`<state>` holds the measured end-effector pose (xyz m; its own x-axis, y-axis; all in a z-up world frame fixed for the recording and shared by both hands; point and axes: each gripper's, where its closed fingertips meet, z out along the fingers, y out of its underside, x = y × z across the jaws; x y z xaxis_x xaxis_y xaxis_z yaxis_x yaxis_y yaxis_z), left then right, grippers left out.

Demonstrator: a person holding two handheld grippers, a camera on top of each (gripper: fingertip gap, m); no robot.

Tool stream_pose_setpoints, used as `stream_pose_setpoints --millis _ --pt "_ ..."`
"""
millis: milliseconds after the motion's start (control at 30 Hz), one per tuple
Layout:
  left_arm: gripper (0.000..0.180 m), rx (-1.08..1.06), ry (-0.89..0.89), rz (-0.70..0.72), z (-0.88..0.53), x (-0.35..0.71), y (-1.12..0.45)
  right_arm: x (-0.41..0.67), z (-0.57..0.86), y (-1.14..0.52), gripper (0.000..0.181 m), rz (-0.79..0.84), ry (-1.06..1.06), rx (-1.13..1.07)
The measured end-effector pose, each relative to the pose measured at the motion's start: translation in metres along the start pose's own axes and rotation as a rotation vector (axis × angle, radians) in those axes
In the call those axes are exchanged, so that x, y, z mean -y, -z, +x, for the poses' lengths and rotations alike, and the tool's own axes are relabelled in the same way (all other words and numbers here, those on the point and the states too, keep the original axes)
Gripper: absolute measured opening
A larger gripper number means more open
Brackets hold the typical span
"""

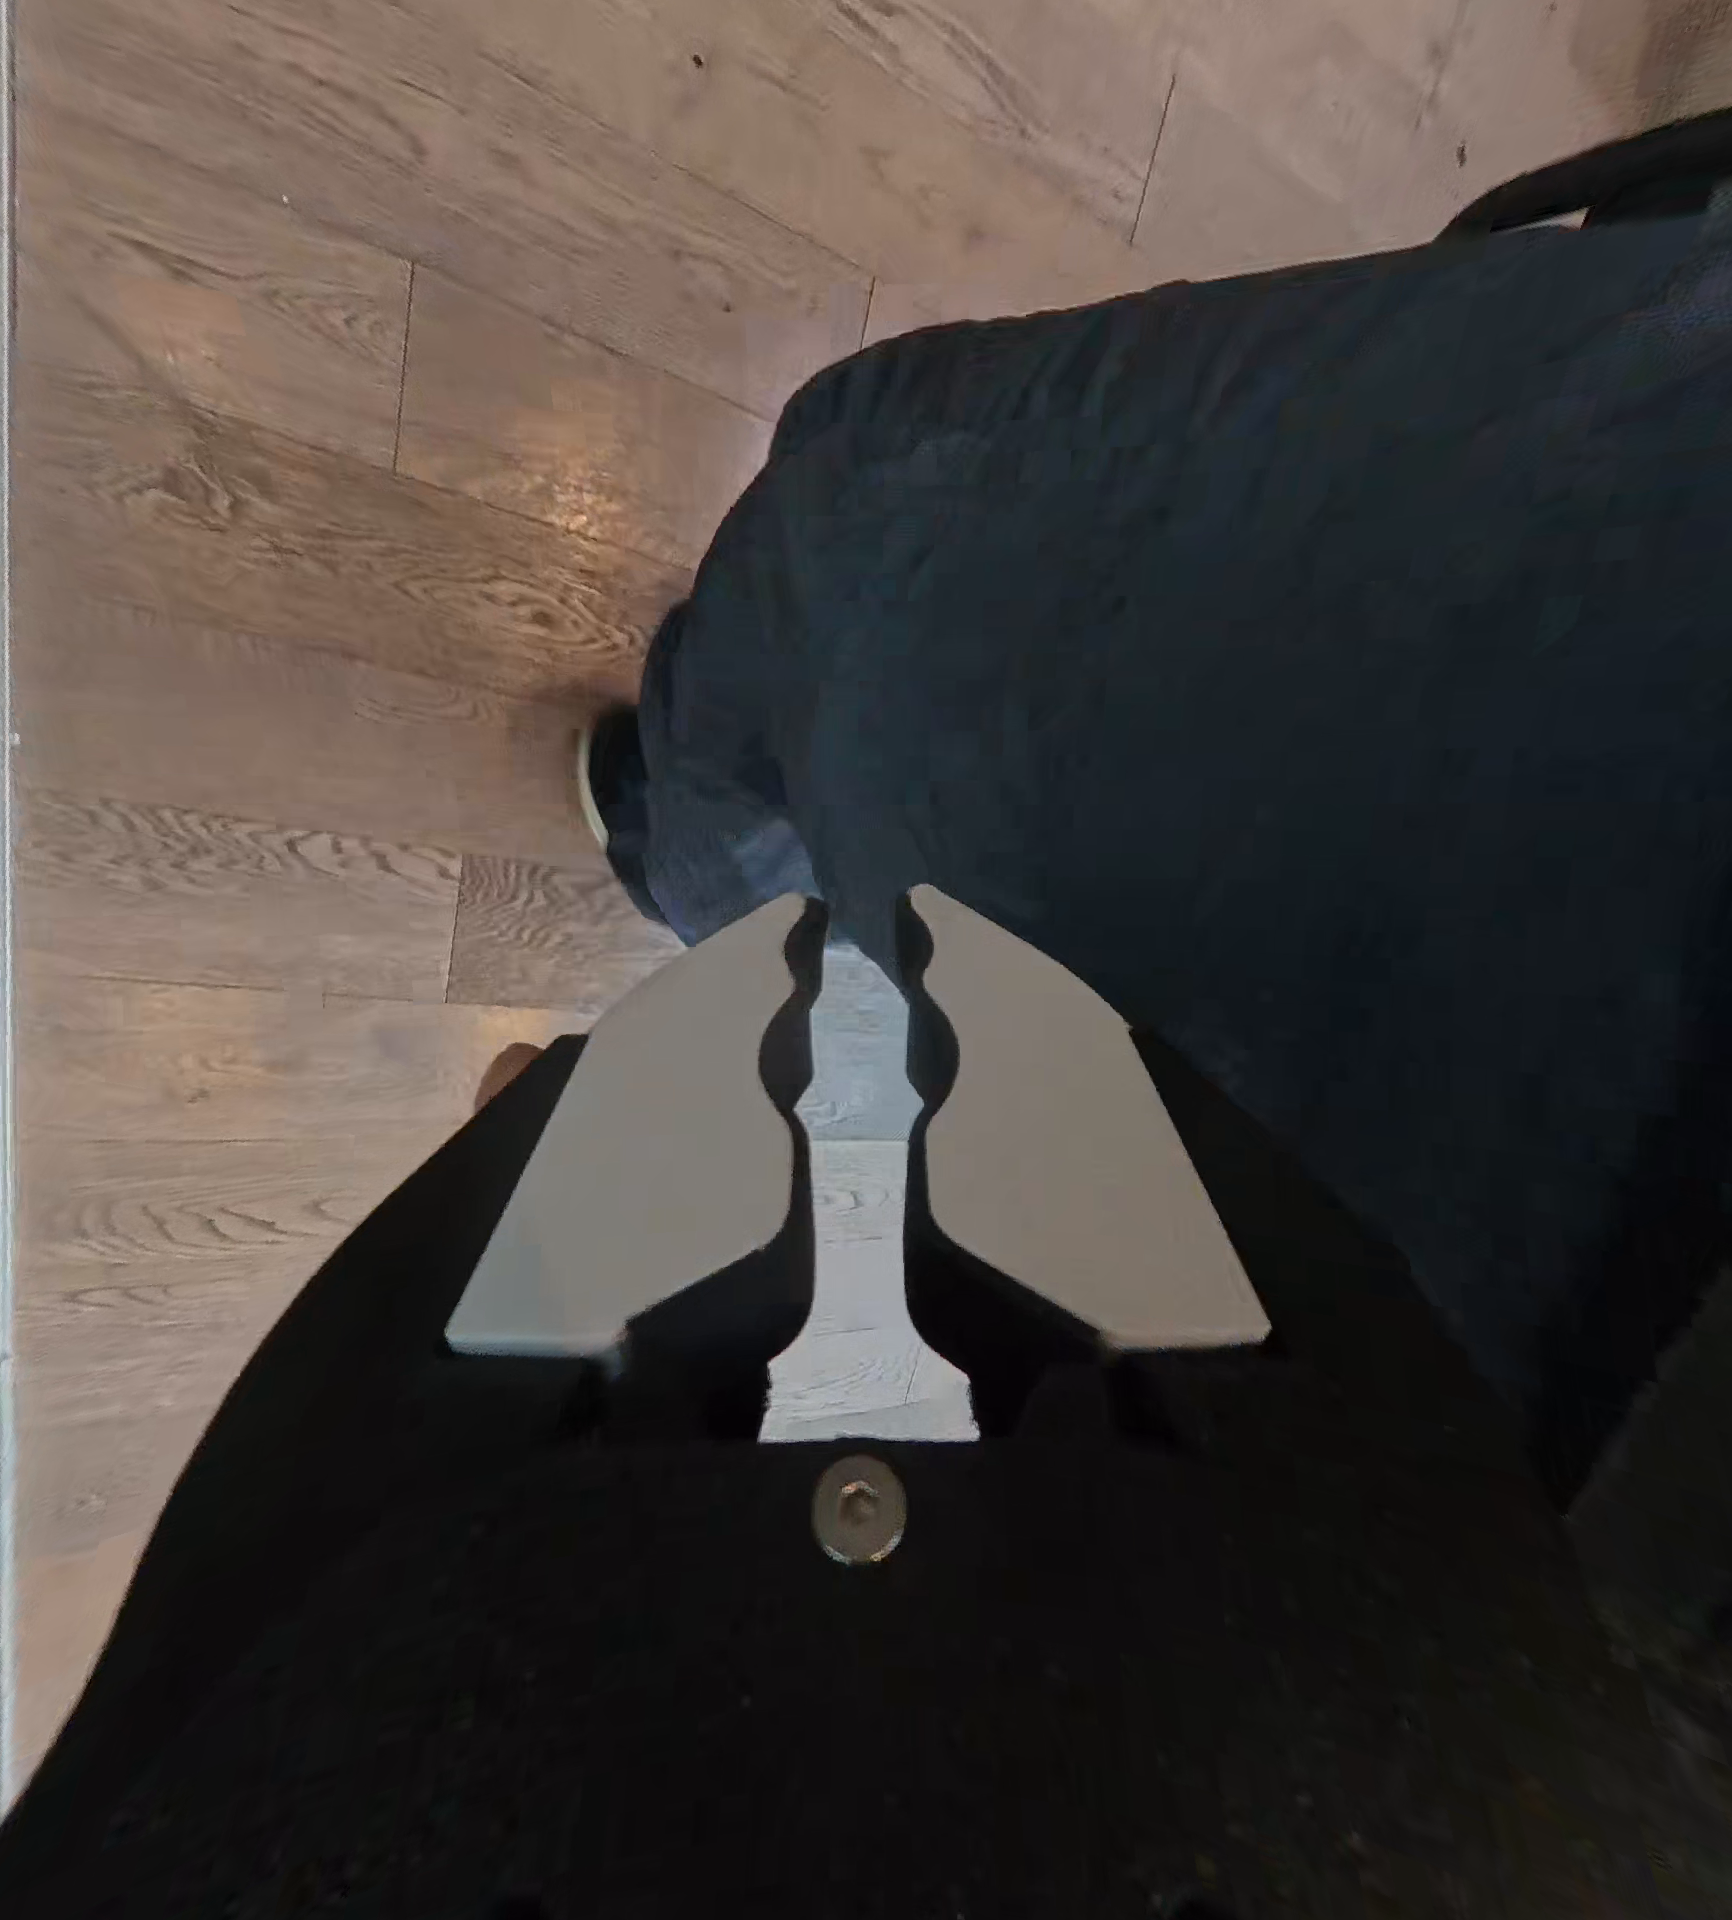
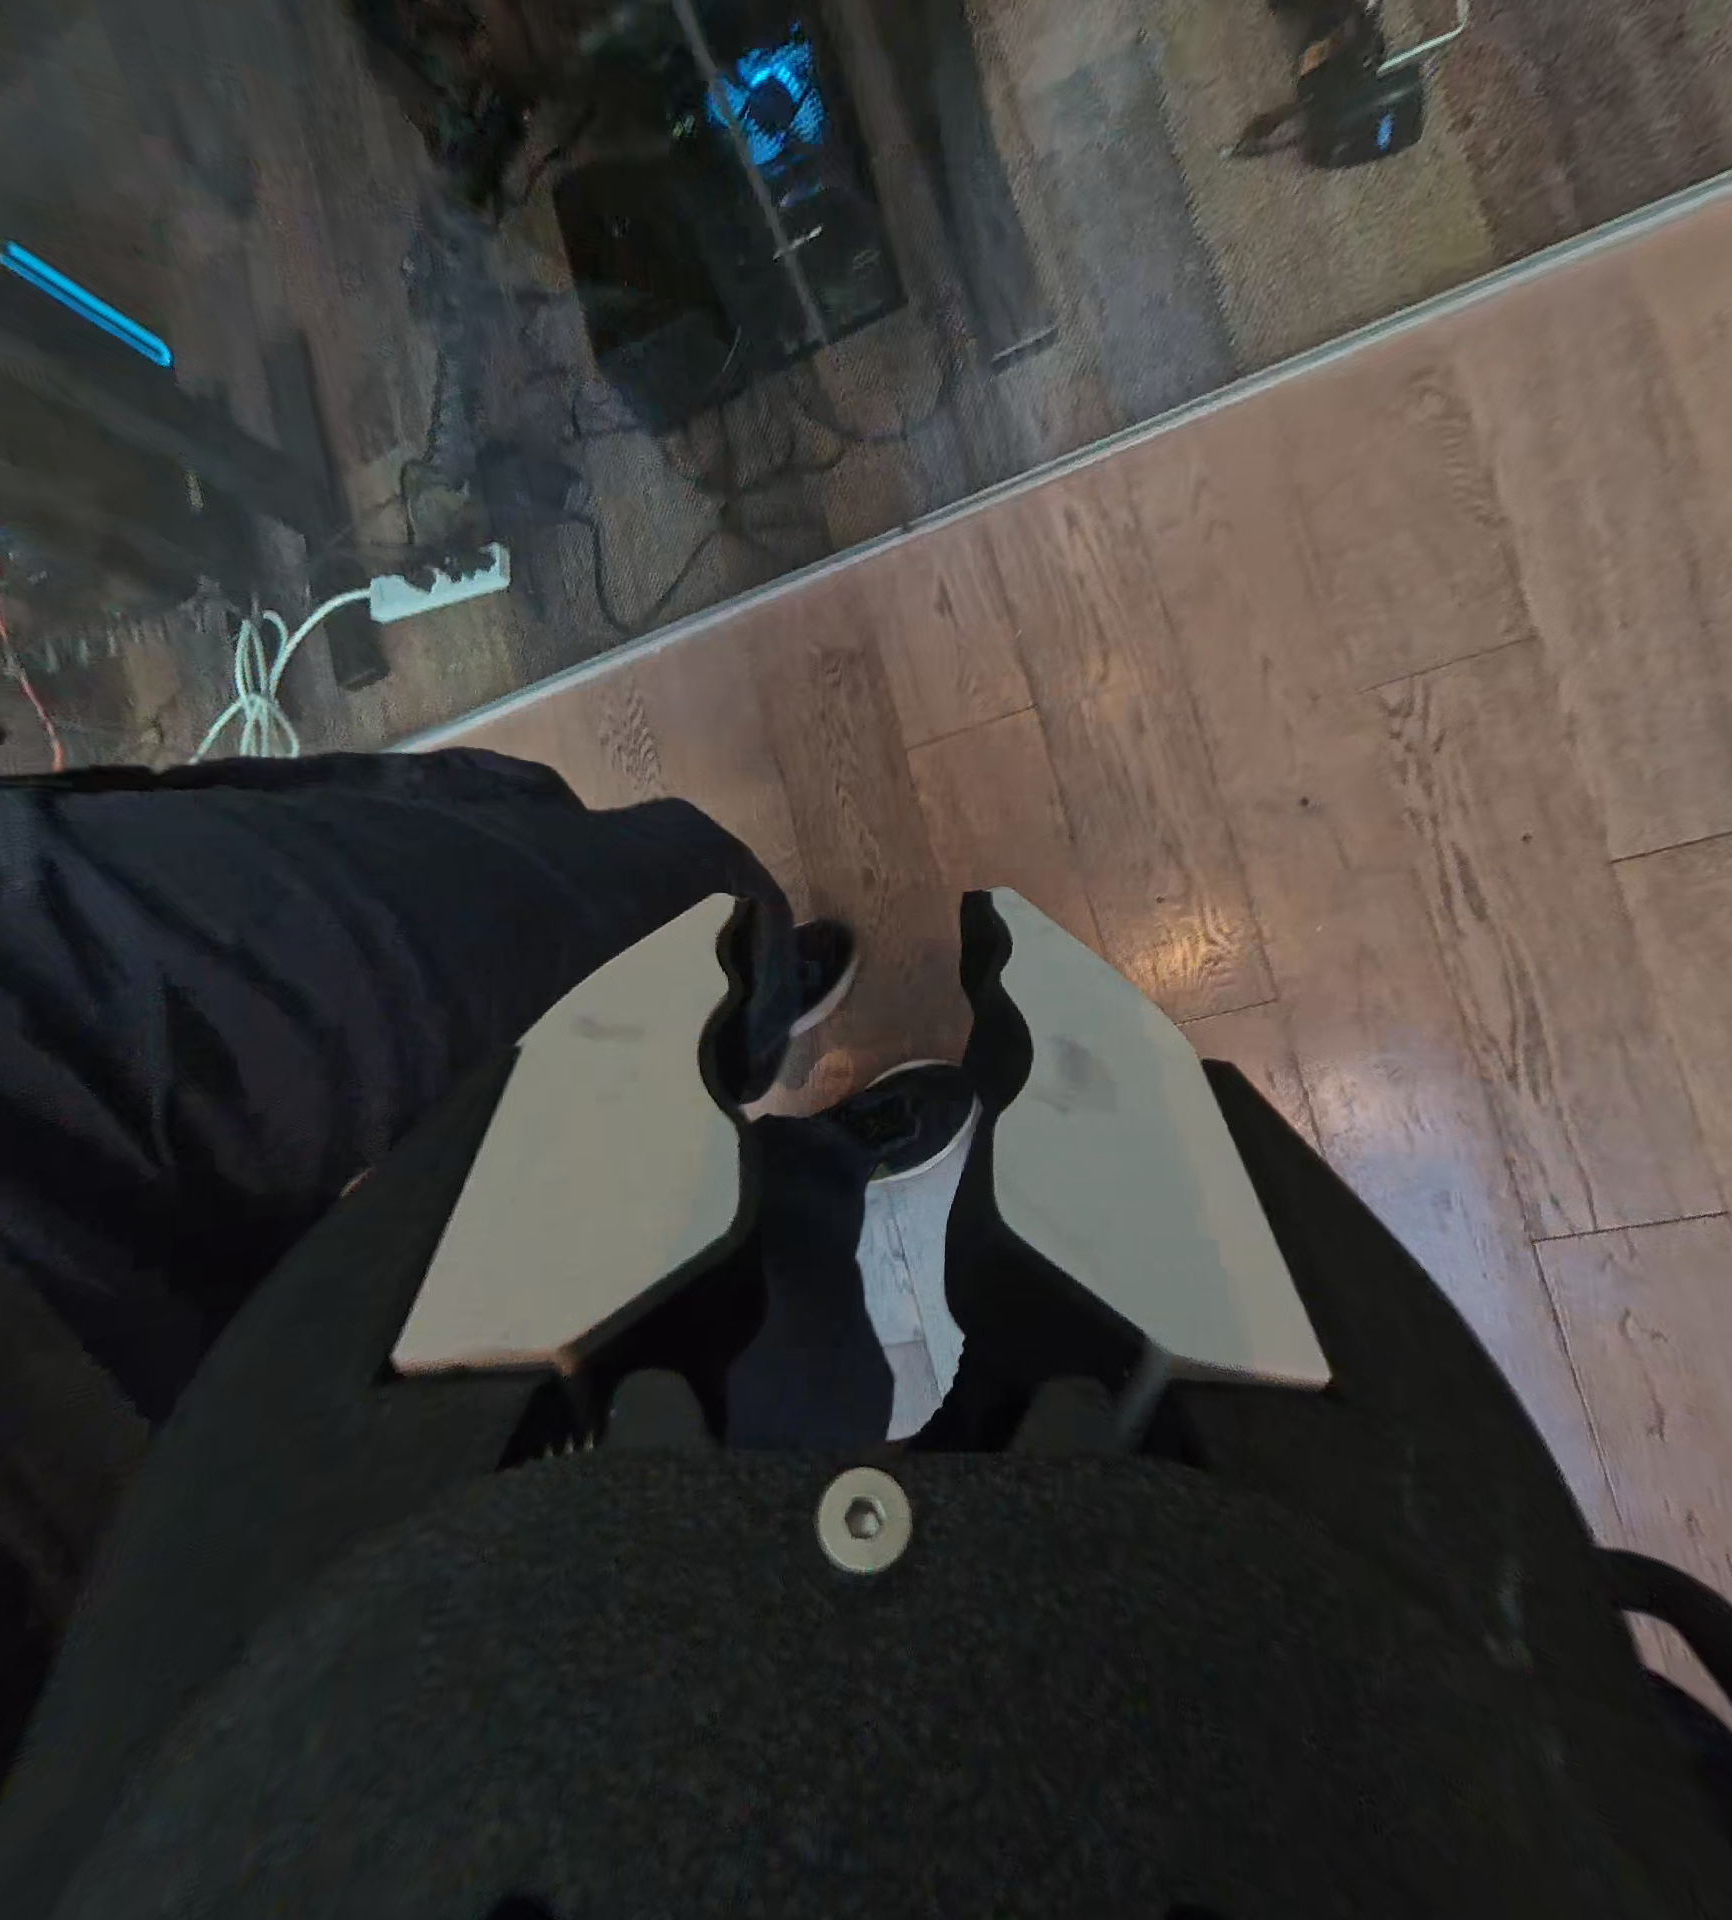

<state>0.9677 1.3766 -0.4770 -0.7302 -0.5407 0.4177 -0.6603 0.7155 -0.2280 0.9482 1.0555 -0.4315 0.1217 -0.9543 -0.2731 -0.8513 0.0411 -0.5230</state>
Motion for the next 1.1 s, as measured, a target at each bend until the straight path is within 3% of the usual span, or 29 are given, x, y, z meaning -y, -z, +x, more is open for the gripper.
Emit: stream_pose_setpoints --millis 133,367,600,867,1100 --pt "0.016 -0.055 -0.036 -0.058 0.007 0.133 -0.051 0.035 0.107 0.011 0.039 0.068 -0.13 -0.042" --pt "0.024 -0.221 -0.436 -0.287 0.073 0.422 -0.176 0.042 0.31 0.05 0.04 0.174 -0.534 -0.18" --pt "0.028 -0.374 -0.856 -0.286 0.258 0.673 -0.283 0.065 0.479 0.177 0.039 0.41 -0.731 -0.422" --pt "0.034 -0.43 -1.071 -0.358 0.444 0.763 -0.421 0.006 0.653 0.289 0.039 0.64 -0.91 -0.545" --pt "0.035 -0.379 -1.12 -0.355 0.579 0.823 -0.494 -0.146 0.773 0.412 0.041 0.642 -1.13 -0.74"
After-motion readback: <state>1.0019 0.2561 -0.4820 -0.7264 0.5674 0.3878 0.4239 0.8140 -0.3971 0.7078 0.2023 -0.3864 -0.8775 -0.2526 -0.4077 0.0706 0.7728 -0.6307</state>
